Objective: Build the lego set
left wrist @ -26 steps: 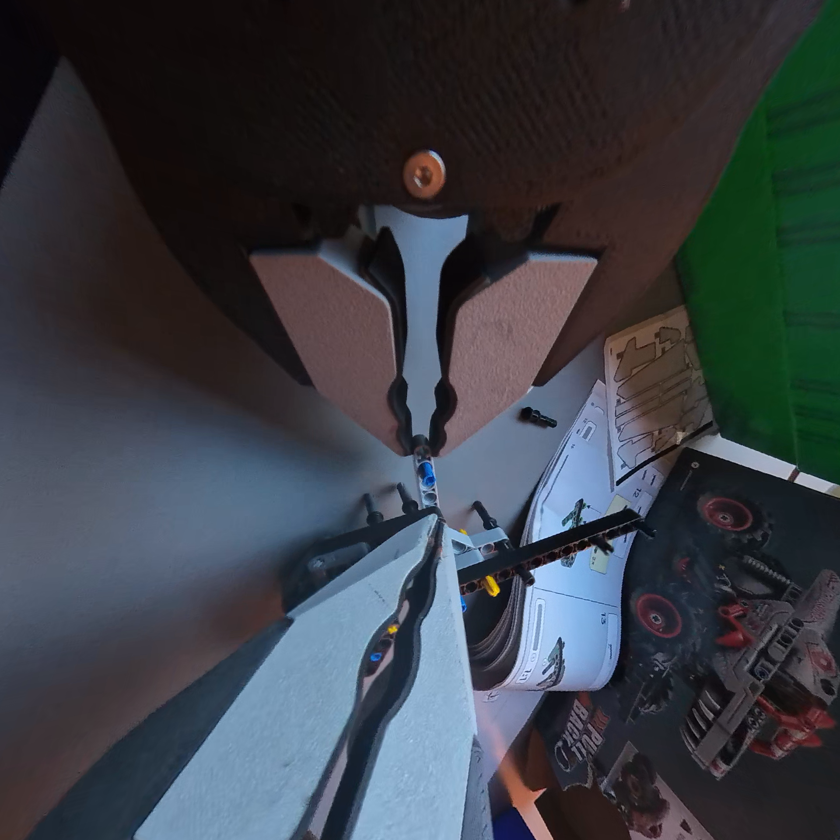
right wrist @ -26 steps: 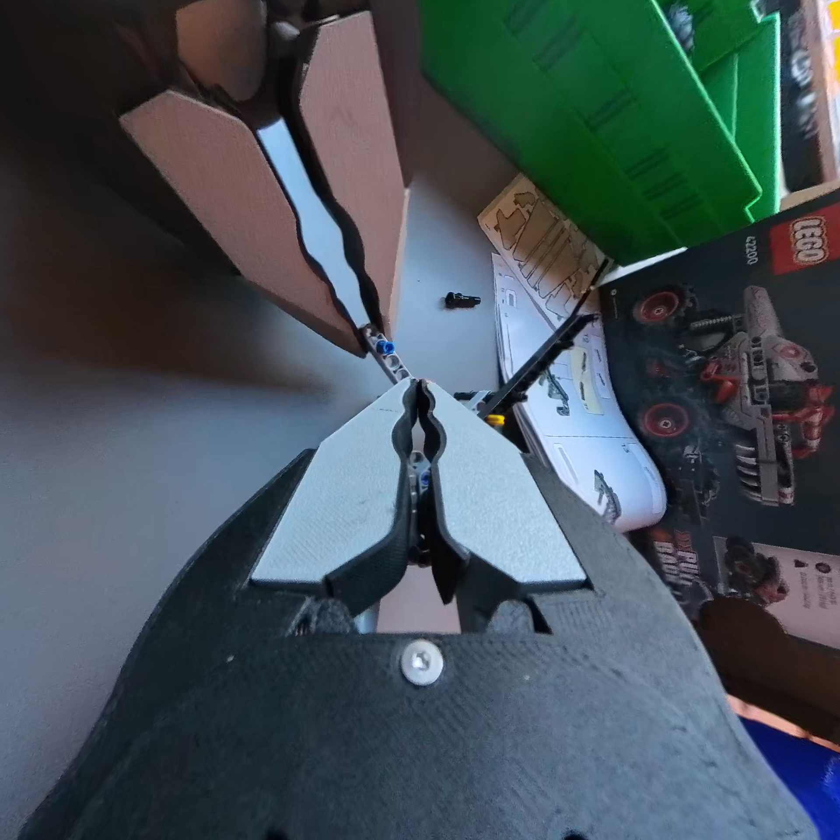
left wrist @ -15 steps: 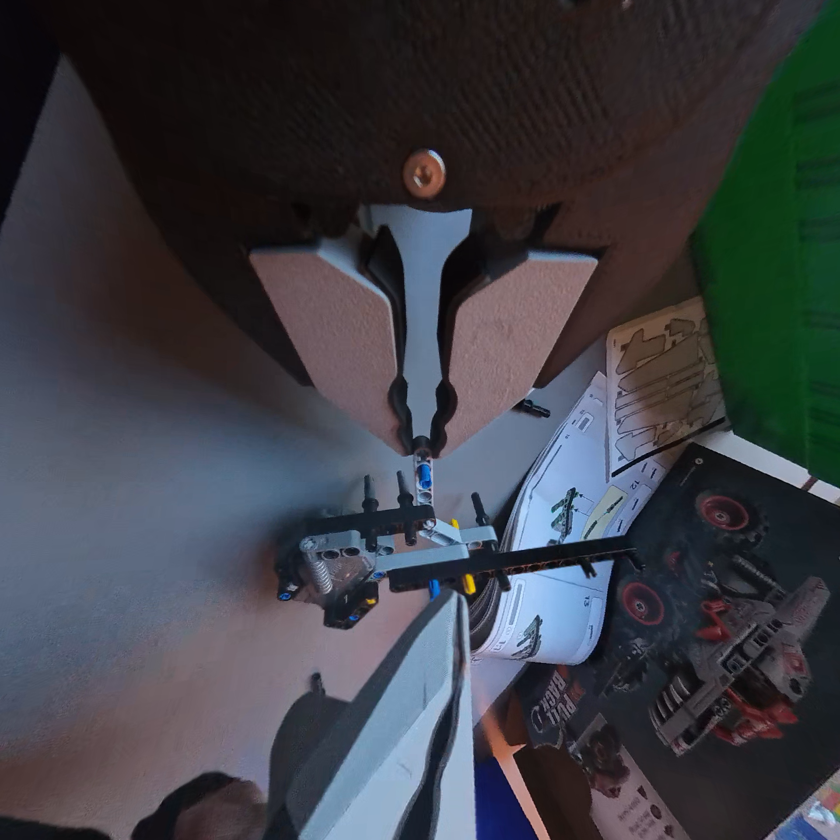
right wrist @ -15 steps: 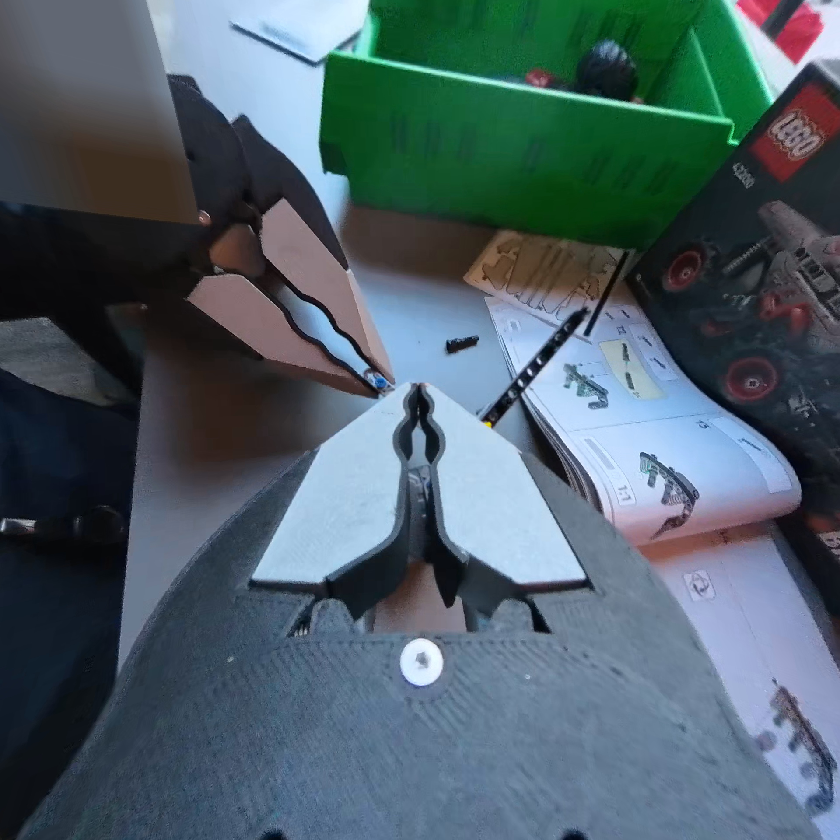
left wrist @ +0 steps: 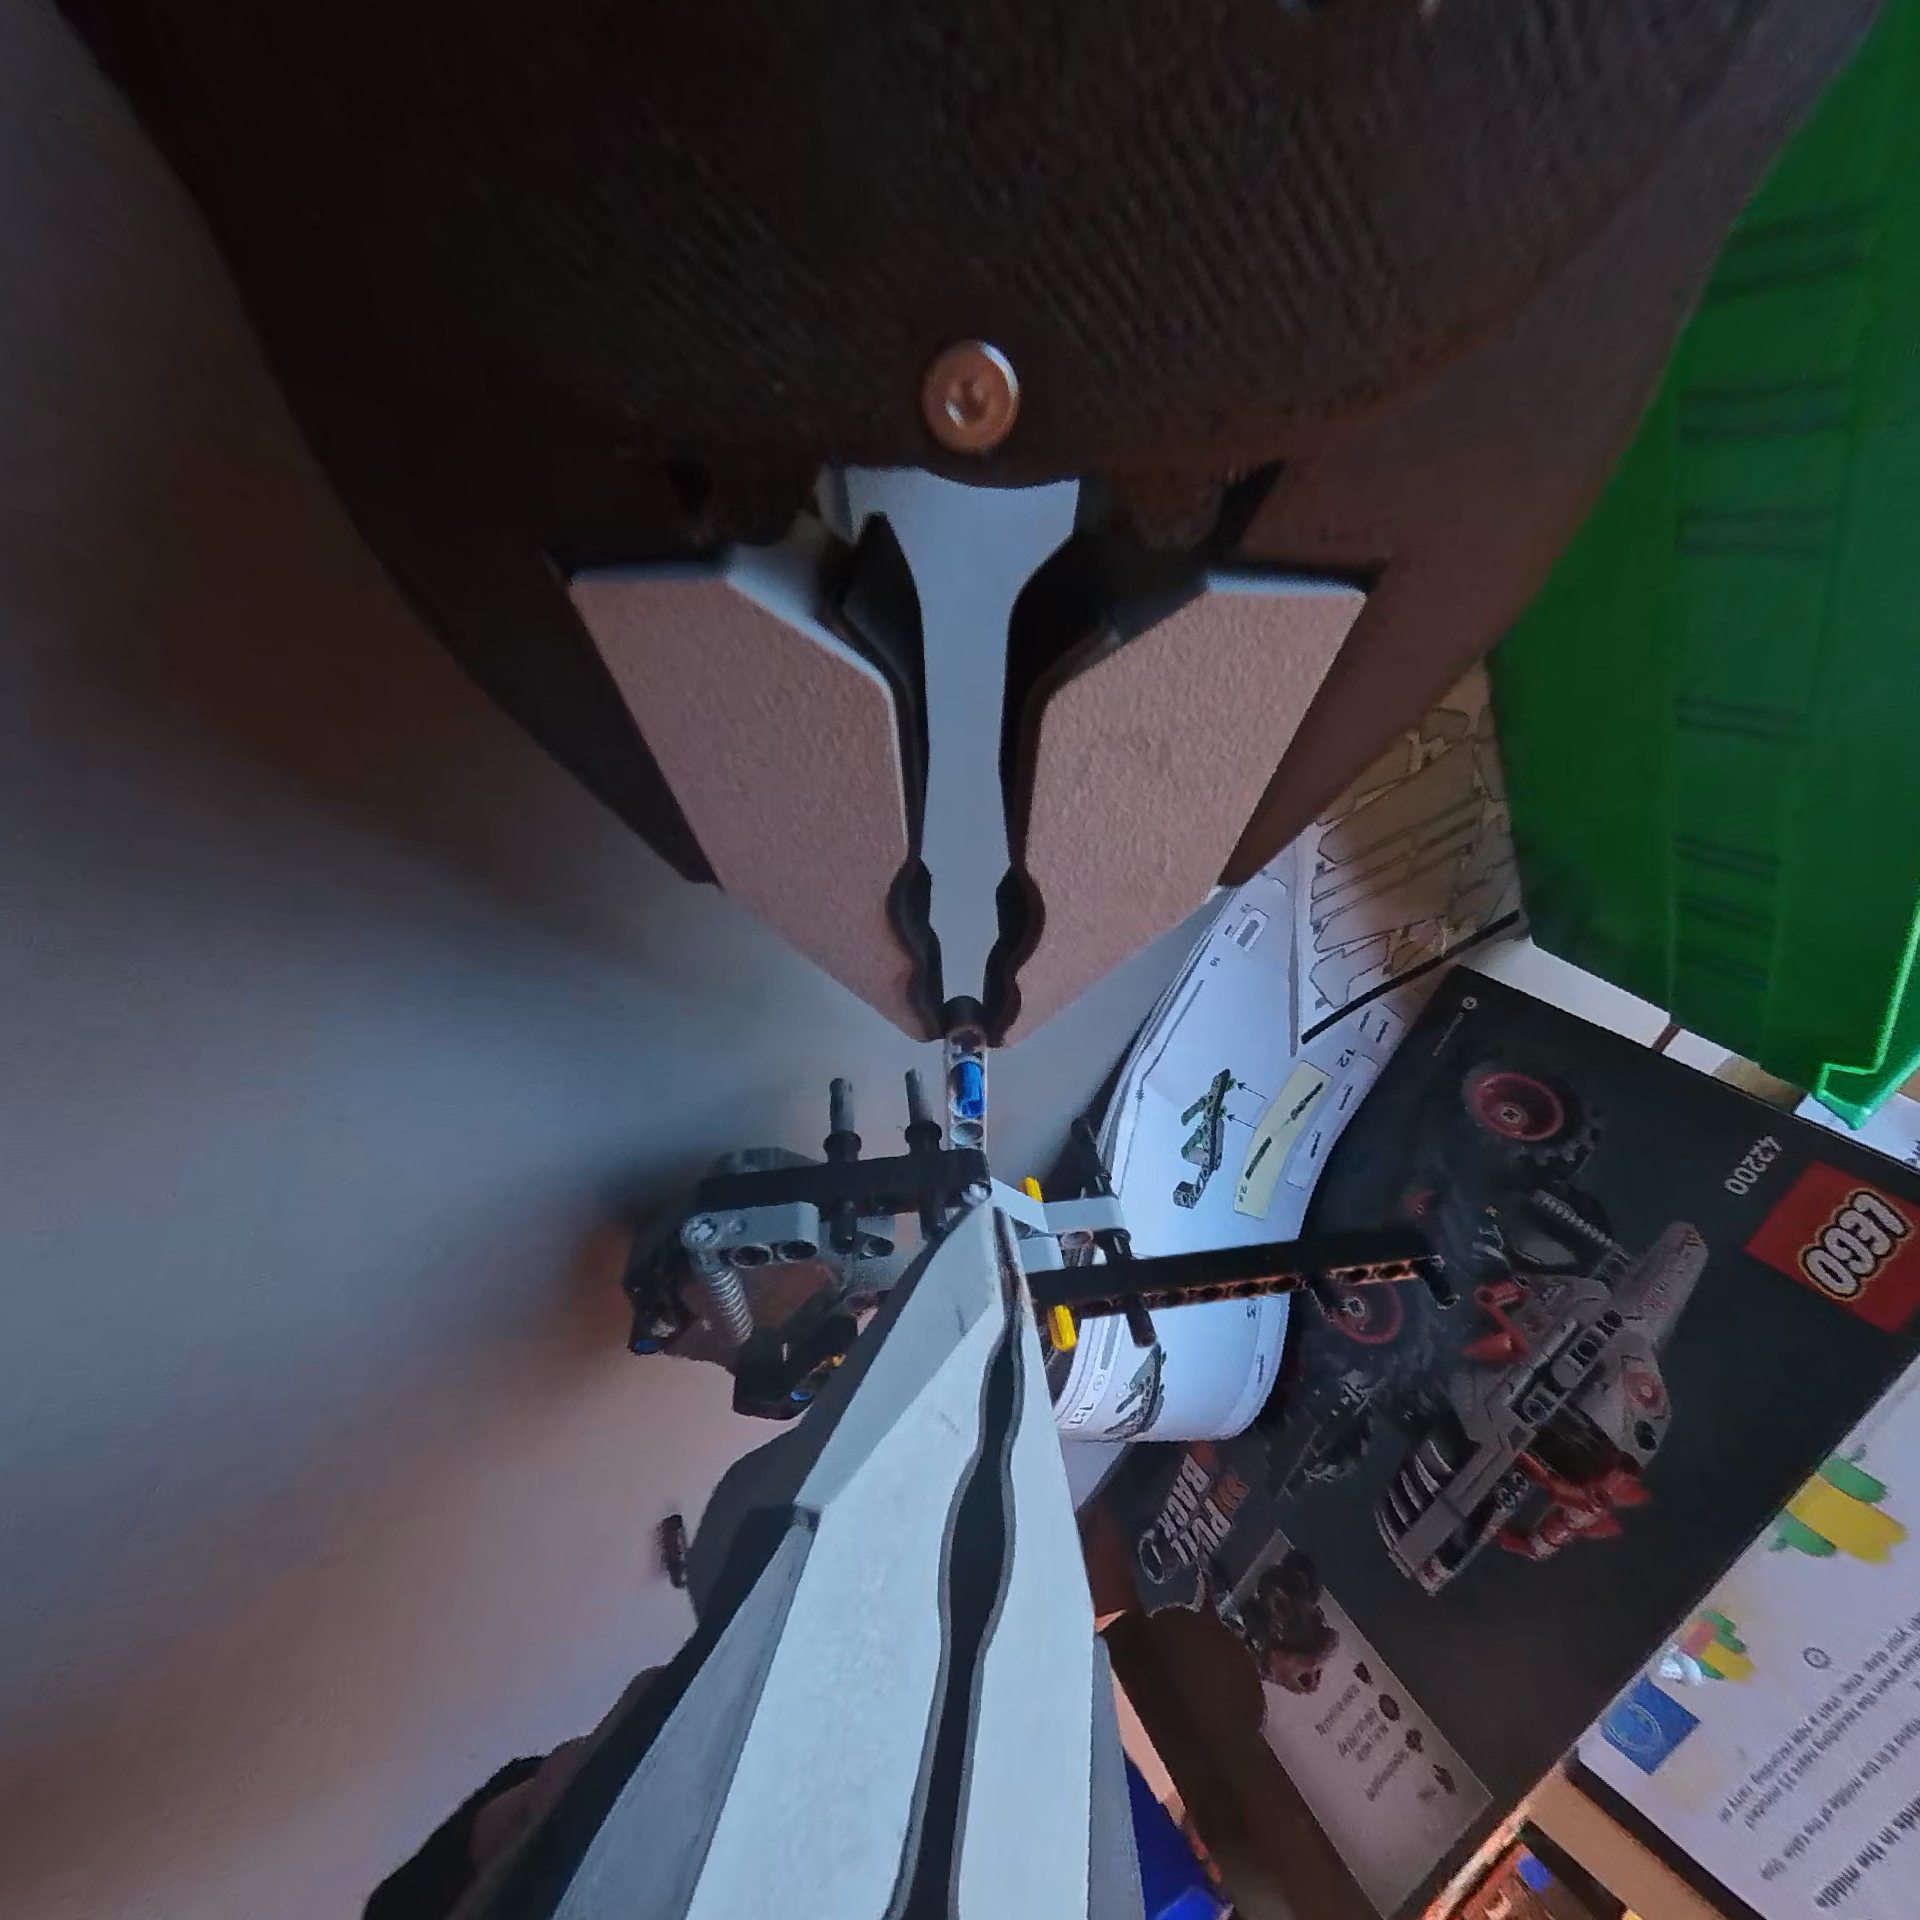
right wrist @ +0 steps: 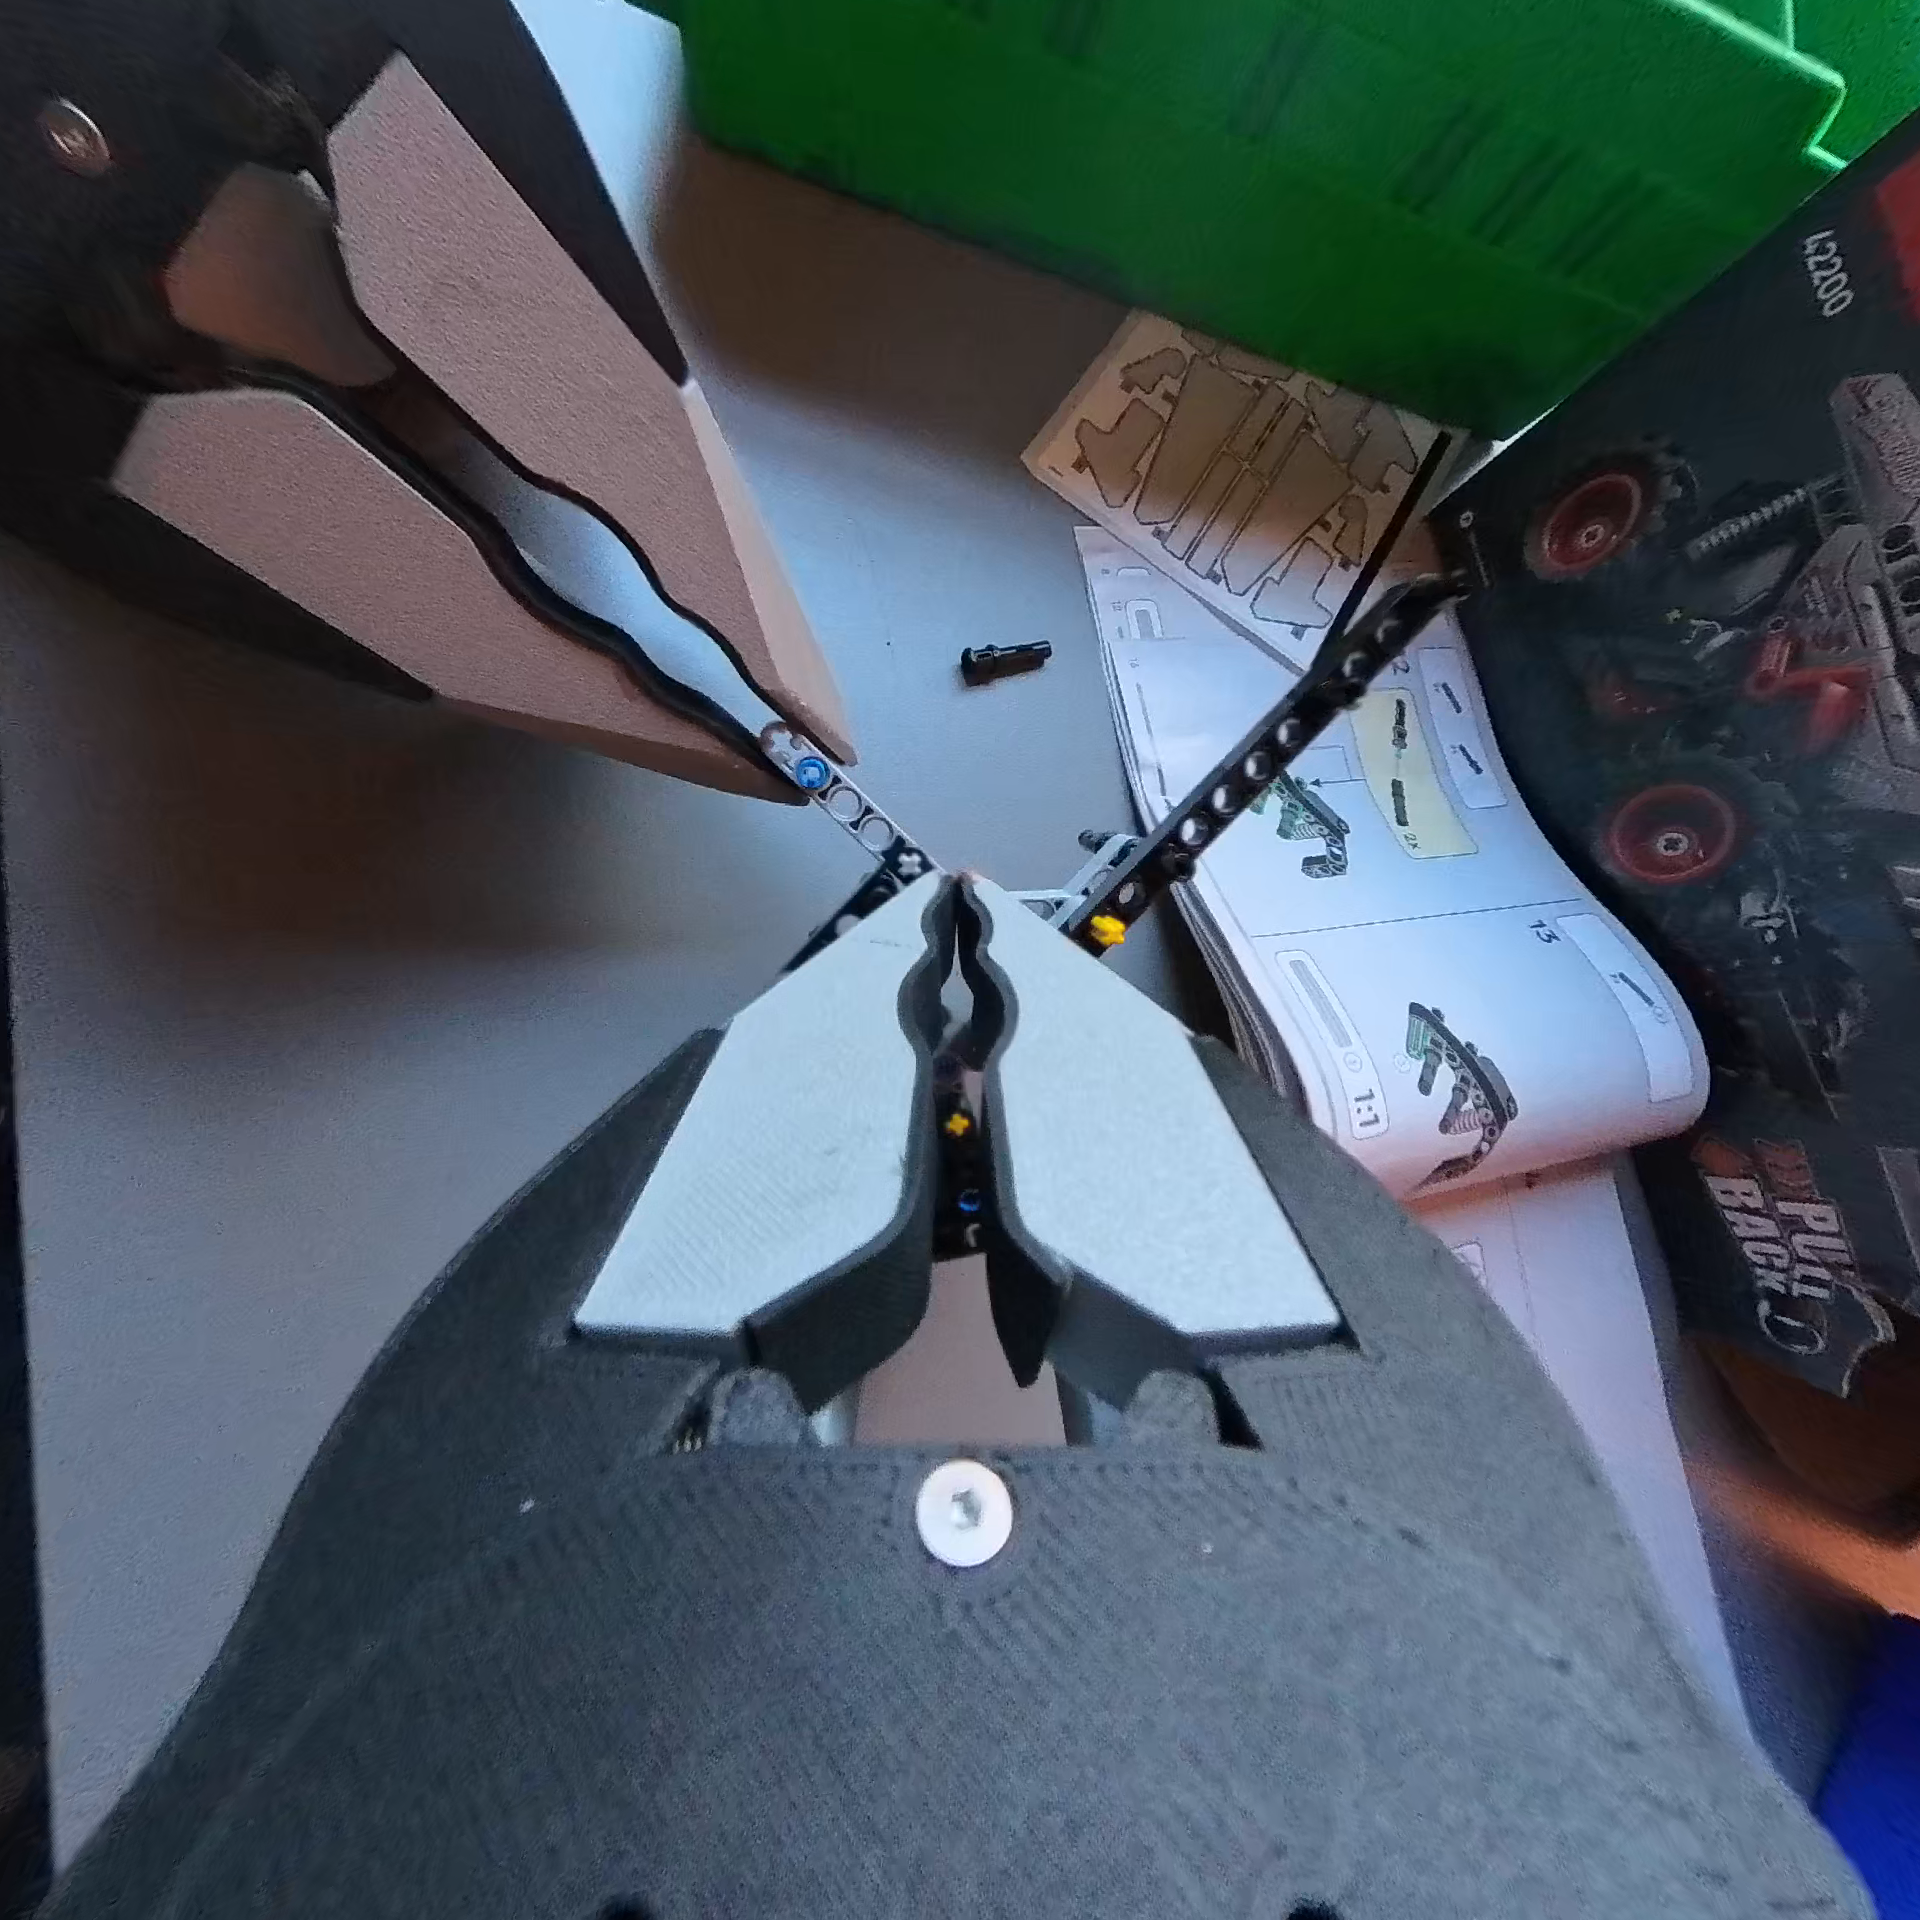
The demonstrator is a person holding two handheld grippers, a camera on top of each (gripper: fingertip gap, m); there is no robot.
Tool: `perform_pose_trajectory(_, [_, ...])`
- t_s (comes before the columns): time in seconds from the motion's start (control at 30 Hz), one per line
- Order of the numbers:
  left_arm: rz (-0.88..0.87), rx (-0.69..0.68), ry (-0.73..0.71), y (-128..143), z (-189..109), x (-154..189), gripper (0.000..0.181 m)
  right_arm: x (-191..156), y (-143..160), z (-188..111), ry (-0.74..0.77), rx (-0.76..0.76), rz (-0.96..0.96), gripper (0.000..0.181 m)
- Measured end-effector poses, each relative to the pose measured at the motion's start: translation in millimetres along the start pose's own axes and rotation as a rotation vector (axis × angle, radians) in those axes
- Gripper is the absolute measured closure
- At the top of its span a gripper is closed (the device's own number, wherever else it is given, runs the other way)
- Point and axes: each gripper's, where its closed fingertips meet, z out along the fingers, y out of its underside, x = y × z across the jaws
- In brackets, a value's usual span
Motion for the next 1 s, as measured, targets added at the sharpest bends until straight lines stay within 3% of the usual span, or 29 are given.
perform_pose_trajectory(0.03, [0.004,0.004,-0.003,0,0,0,0.177,0,1,0,-0.004,-0.005,-0.002,0.181])
perform_pose_trajectory(0.17, [0.064,0.023,-0.082,-2,0,-10,0.177,7,-5,-9,-0.004,0.041,0.005,0.181])
perform_pose_trajectory(0.33, [0.151,0.075,-0.163,-11,-6,-14,0.177,3,-19,-28,-0.061,0.211,-0.003,0.181])
perform_pose_trajectory(0.53, [0.578,0.115,-0.459,-40,-23,-25,0.178,13,-31,-68,0.022,0.463,-0.028,0.181])
perform_pose_trajectory(0.57, [0.635,0.121,-0.463,-42,-22,-21,0.178,17,-33,-79,0.027,0.513,-0.017,0.177])
perform_pose_trajectory(0.63, [0.726,0.143,-0.475,-45,-24,-15,0.178,22,-29,-89,0.004,0.576,0.017,0.148])
perform_pose_trajectory(0.8, [0.904,0.178,-0.498,-50,-26,-4,0.178,1,-17,-74,-0.104,0.53,-0.026,0.149])
perform_pose_trajectory(0.93, [0.91,0.178,-0.492,-56,-19,1,0.179,-28,-21,-57,-0.224,0.483,-0.017,0.136])
perform_pose_trajectory(1.0, [0.885,0.185,-0.487,-57,-18,0,0.181,-28,-21,-50,-0.169,0.457,-0.044,0.133])
